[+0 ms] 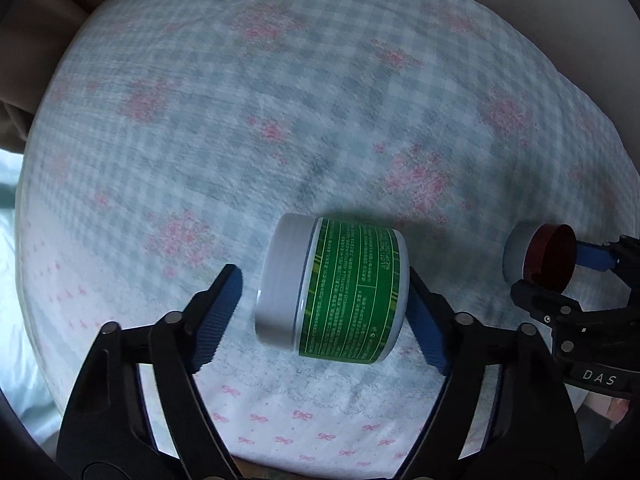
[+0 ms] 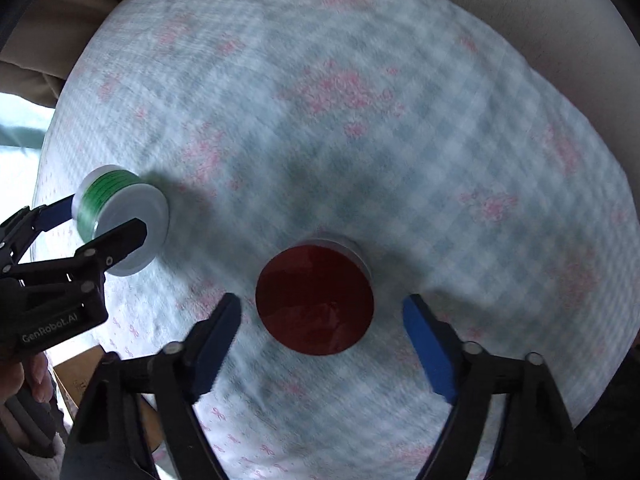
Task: Organize rigid objects
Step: 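Grasp the green-labelled jar with the left tool while the right tool grasps the red-lidded tin, then carry the green-labelled jar and red-lidded tin over the cardboard box with both tools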
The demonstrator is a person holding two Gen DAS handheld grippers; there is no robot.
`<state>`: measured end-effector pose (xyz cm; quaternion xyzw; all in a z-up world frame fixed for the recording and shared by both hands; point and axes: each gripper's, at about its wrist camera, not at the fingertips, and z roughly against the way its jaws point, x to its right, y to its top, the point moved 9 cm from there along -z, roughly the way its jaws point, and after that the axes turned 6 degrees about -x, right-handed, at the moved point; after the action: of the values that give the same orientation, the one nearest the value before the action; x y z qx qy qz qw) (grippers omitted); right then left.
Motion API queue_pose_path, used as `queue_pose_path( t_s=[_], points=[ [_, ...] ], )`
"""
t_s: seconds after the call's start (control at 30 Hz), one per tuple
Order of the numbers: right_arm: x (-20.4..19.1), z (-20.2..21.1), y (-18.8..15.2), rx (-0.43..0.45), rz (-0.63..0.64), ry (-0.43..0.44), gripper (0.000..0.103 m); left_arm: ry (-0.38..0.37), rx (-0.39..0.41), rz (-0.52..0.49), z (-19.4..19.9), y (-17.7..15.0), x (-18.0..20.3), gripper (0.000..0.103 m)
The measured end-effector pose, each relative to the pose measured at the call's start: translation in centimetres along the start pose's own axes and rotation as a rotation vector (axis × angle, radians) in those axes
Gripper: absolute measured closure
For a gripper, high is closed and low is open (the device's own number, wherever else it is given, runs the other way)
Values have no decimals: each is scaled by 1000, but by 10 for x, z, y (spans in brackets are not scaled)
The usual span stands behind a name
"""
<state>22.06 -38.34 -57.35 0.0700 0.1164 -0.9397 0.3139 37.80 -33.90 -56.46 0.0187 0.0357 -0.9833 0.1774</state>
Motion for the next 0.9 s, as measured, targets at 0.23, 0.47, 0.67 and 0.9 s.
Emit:
queue_pose_path(
  t_s=[0.23, 0.47, 0.67, 0.9],
  points=[
    [2, -8, 4, -13, -19, -31, 51, 13, -22, -65, -10, 3, 6, 49],
    [-1, -17, 2, -9, -11, -56, 52, 20, -8, -76, -10, 11, 13, 50],
    [-7, -23, 5, -5, 7, -57, 52, 17, 26, -47, 1, 7, 13, 50],
    [-9, -11, 3, 17, 31, -63, 53, 23, 77, -46, 26, 1, 18, 50]
  ],
)
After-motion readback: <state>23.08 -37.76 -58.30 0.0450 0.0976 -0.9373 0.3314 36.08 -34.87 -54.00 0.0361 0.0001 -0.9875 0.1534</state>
